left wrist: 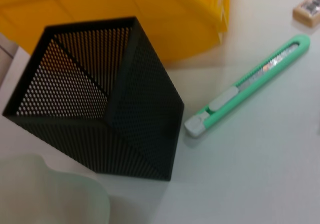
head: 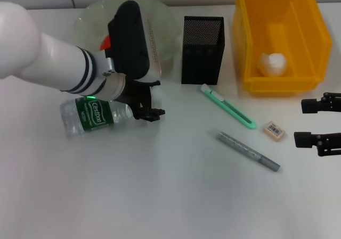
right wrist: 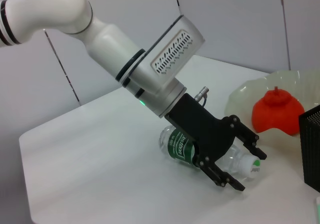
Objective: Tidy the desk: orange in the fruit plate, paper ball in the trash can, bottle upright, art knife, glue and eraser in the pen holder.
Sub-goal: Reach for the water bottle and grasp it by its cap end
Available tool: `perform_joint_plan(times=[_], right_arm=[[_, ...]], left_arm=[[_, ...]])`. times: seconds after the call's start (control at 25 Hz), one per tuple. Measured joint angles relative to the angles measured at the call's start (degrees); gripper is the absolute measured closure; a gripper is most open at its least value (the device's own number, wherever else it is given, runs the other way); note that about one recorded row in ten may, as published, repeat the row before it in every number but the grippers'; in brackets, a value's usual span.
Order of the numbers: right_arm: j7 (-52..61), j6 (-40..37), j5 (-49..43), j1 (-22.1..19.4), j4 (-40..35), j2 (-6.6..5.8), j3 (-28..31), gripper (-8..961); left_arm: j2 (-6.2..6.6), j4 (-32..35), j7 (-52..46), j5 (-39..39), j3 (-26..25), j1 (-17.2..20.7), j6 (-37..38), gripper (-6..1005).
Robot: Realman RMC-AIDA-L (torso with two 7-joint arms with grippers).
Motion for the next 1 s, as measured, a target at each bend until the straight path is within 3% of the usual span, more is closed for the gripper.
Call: perform_joint_plan(times=[0.44, 0.8, 1.0], right_arm=[[0.00, 0.21, -0.05, 0.47, 0.76, 0.09, -0.04, 129], [-0.02, 0.41, -0.01, 0.45, 1.07, 0.22, 0.31, 130], [-0.03, 0.14, 0.32, 0.45, 1.40, 0.24, 0.32, 130]], left_arm=[[0.01, 3.22, -7.80, 5.99, 5.39, 0.51, -0.05, 344], [0.01, 6.21, -8.58, 6.03, 5.56, 2.12, 0.00, 424], [0.10, 9.05, -8.27, 5.89, 5.53, 4.49, -0.12, 551]])
